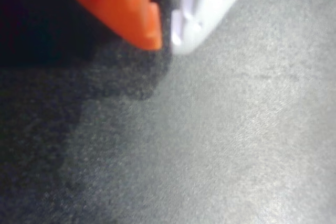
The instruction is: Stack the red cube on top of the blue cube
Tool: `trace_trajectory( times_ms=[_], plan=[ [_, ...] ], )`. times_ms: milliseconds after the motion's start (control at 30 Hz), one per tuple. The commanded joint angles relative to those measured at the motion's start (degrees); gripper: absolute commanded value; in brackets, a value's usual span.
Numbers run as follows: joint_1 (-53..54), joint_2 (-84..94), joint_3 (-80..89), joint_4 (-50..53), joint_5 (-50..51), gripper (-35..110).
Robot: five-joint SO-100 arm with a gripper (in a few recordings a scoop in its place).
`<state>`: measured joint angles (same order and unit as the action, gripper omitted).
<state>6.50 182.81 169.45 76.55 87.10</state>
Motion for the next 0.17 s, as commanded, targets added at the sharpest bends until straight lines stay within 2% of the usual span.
trace_trajectory(
  times_ms=[0,133],
  plan=[
    [0.0,0.26,-0.18,0.09,-0.35,0],
    [0.0,0.26,-0.18,0.09,-0.35,0]
  ],
)
